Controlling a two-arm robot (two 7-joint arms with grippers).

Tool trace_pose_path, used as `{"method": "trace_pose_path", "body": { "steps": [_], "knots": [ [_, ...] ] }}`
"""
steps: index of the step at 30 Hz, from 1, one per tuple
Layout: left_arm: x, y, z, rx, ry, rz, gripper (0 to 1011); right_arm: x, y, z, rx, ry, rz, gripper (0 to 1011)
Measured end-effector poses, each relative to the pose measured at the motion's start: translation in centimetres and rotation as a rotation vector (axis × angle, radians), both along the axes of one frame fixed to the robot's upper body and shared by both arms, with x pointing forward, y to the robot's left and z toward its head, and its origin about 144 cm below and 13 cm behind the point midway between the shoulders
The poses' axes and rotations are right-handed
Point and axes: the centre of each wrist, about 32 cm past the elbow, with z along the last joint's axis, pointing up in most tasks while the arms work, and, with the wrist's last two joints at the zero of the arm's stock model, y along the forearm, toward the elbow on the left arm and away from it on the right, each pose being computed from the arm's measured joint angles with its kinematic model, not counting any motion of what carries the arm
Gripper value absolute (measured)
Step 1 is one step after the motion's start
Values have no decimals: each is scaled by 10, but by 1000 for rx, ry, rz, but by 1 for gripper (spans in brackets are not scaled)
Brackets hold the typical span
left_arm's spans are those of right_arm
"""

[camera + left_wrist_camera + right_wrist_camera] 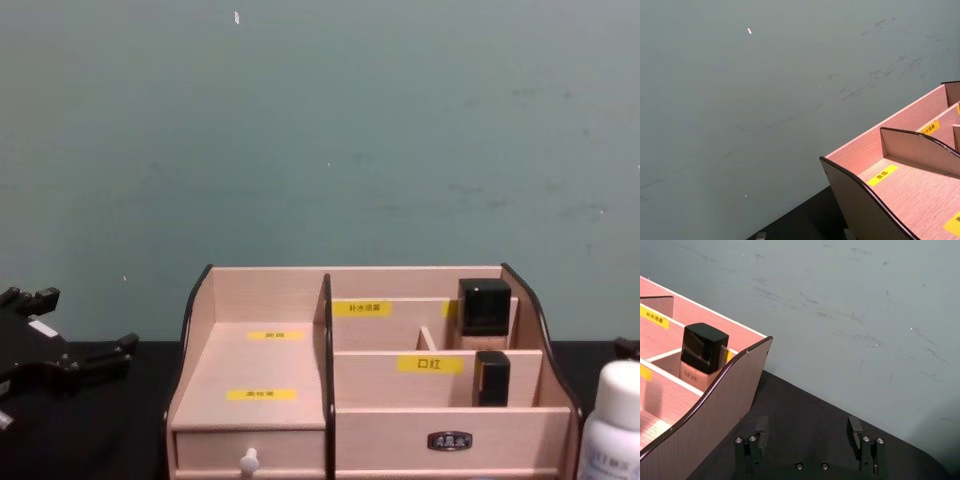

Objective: Pick up the facial cleanser and watermelon frost from the table and place them into the tiered storage box.

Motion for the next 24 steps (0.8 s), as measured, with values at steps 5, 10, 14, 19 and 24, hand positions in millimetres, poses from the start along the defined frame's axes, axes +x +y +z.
{"method": "trace_pose_path", "body": {
  "steps": [5, 10, 14, 19, 24],
  "knots": [
    [0, 0, 0, 0, 0, 0, 1001, -4, -3, 3, 22, 5, 3, 1002],
    [0, 0, 0, 0, 0, 0, 1001, -15, -6, 14, 24, -16, 29, 1002],
    [0, 0, 0, 0, 0, 0, 1001, -26, -9, 24, 32, -30, 43, 1002],
    [0, 0, 0, 0, 0, 0, 1001, -45, -13, 36, 47, -45, 64, 1002],
    [0, 0, 0, 0, 0, 0, 1001, -66, -18, 48, 80, -65, 112, 1002]
  ]
}}
